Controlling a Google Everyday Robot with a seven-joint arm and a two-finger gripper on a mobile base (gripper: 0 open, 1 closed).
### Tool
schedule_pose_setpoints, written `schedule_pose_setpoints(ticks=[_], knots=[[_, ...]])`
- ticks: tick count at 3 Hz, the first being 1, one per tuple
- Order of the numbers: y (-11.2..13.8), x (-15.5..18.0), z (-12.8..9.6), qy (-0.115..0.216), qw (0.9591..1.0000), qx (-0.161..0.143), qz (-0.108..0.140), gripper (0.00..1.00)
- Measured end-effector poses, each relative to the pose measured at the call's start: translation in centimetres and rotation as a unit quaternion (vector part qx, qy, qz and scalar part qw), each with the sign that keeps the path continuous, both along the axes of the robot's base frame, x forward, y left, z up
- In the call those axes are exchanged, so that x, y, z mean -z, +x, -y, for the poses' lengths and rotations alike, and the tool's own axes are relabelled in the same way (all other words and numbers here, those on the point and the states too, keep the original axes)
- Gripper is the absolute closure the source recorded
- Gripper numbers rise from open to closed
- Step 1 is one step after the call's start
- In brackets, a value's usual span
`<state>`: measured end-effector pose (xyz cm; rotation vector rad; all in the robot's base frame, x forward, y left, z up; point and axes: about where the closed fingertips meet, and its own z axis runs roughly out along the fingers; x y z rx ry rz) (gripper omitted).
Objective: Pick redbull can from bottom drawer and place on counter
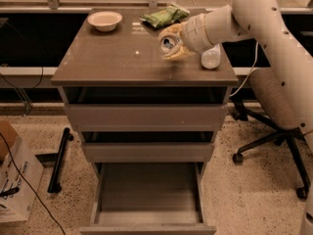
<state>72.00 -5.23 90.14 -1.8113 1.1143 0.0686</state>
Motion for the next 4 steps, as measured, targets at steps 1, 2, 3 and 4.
schedule_pose_setpoints(ticks=[1,2,3,4], knots=[[0.11,-0.24,-0.05,0.001,1.0000,-0.001,0.001,0.27],[0.13,-0.09,-0.30,0.001,1.0000,-0.003,0.000,0.04],[0.14,0.00,-0.45,0.001,1.0000,-0.004,-0.001,0.00],[0.14,0.00,-0.45,0.001,1.0000,-0.004,-0.001,0.00]])
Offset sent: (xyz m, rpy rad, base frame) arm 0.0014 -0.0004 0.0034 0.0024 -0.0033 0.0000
